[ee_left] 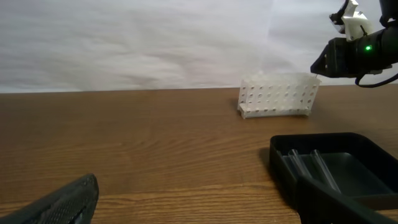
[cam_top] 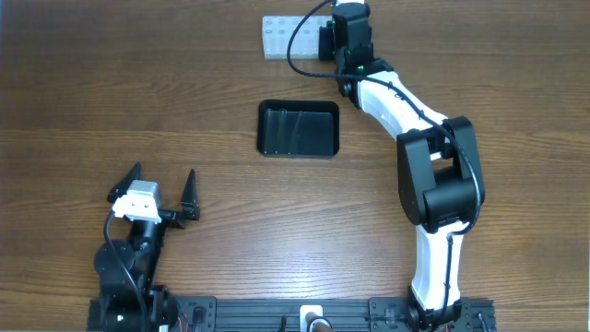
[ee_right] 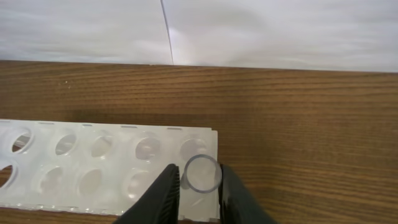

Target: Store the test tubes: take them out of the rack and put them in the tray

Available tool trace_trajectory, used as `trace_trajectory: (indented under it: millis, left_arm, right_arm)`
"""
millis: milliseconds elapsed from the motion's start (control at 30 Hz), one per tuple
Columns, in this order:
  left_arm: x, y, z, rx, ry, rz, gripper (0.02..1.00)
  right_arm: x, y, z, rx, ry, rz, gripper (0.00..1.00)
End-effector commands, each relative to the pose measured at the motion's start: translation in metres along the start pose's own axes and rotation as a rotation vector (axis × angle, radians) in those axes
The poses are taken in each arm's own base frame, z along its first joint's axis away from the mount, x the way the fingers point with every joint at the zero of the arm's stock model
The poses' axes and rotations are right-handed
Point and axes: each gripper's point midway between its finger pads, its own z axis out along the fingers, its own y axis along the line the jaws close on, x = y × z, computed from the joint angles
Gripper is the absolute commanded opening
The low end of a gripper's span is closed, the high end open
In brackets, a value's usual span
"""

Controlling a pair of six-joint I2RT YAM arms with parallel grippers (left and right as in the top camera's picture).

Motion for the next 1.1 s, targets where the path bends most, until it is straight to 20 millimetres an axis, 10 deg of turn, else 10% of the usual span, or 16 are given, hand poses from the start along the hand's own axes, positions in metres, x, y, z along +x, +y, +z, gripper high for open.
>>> trace_trajectory:
  millis: [33, 667, 1100]
  left_arm:
    - [0.001, -0.003, 0.0, 0.014, -0.003, 0.012, 0.998]
    - [0.001, -0.003, 0.0, 0.014, -0.003, 0.012, 0.998]
    - [0.001, -0.003, 0.0, 0.014, -0.003, 0.012, 1.0]
  right_arm:
    - [0.005, 0.005, 0.003, -0.009, 0.005, -0.003, 0.143]
    - [-0.005, 0.016, -0.003, -0.005, -0.028, -0.011, 0.086]
    - [-0.115, 0.022, -0.098, 0.011, -0.243, -0.029, 0.08]
